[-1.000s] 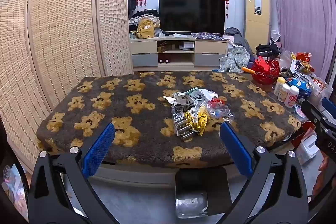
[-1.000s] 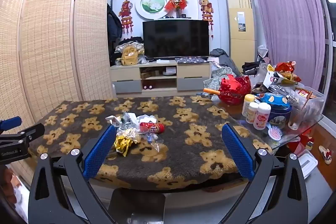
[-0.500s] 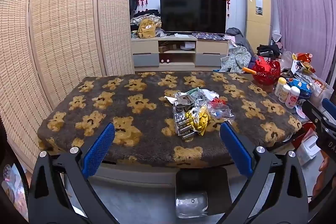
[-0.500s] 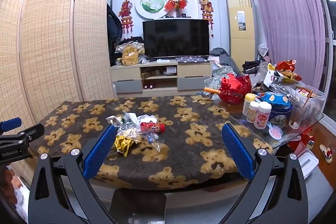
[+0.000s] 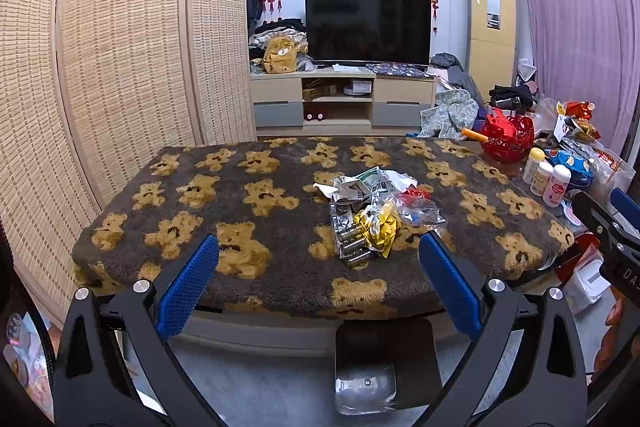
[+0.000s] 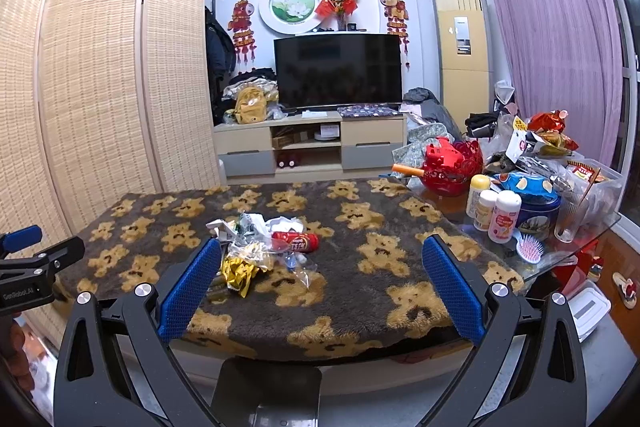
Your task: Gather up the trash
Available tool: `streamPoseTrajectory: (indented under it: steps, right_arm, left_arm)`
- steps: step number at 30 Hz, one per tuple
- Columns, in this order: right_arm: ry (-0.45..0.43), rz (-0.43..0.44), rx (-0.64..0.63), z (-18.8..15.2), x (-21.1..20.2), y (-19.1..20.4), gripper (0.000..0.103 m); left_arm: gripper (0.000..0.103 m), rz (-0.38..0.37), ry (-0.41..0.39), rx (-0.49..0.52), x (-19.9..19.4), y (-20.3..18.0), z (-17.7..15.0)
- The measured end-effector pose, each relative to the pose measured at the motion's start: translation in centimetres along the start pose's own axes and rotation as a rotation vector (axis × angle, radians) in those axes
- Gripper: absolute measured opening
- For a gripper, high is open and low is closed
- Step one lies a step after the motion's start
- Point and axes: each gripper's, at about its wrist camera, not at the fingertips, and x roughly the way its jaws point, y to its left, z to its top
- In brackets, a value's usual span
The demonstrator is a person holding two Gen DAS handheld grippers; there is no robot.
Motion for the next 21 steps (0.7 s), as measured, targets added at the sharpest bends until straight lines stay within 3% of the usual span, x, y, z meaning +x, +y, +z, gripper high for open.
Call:
streamPoseTrajectory:
  steps: [21]
  right_arm:
    - [0.013, 0.014, 0.011, -0.21, 0.21, 0.21, 0.101]
  left_arm:
    - [0.095, 0.009, 0.013, 0.002, 0.23, 0.08, 0.19]
